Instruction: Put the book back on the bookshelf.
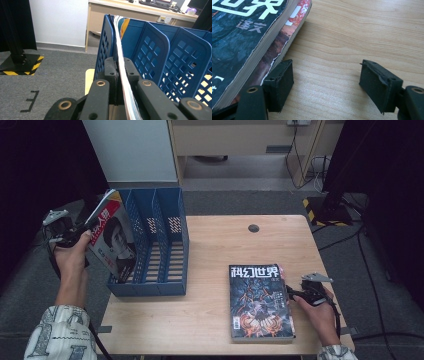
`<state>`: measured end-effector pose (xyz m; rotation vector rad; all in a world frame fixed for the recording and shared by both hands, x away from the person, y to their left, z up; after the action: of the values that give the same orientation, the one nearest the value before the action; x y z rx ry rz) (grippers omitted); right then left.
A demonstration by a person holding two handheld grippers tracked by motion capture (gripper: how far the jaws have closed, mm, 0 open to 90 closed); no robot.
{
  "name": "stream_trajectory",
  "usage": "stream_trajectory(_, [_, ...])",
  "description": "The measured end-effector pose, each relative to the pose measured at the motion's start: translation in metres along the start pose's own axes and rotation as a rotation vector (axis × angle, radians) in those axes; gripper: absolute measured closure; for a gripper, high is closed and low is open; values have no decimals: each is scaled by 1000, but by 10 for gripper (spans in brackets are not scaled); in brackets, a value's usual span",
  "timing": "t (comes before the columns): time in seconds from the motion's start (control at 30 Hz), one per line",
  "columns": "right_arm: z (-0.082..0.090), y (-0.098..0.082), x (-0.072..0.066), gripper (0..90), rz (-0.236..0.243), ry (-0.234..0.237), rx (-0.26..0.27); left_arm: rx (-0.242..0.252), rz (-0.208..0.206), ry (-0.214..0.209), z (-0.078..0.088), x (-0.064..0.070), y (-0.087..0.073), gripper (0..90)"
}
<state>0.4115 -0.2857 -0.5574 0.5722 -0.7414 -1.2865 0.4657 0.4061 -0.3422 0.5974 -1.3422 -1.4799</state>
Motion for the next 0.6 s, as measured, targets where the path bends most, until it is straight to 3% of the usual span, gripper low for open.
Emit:
stream_trajectory(0.37, [0, 0, 0, 272, -1, -1, 1, 2, -6, 2, 0, 0, 0, 810])
stream_trajectory(0.6, [0, 0, 0, 272, -1, -1, 1, 5, -25, 20, 1, 0, 0, 682])
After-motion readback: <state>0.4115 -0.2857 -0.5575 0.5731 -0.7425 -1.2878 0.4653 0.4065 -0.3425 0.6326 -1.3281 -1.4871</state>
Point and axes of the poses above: each handheld gripper's, and its own axes: z roughly backward along the jaws, y roughly out of its top, x roughly to its right, the point moved 3 cm from there along -z, roughly forward along the jaws, and after that the axes turned 15 degrees about -y, right-handed, at the moved point
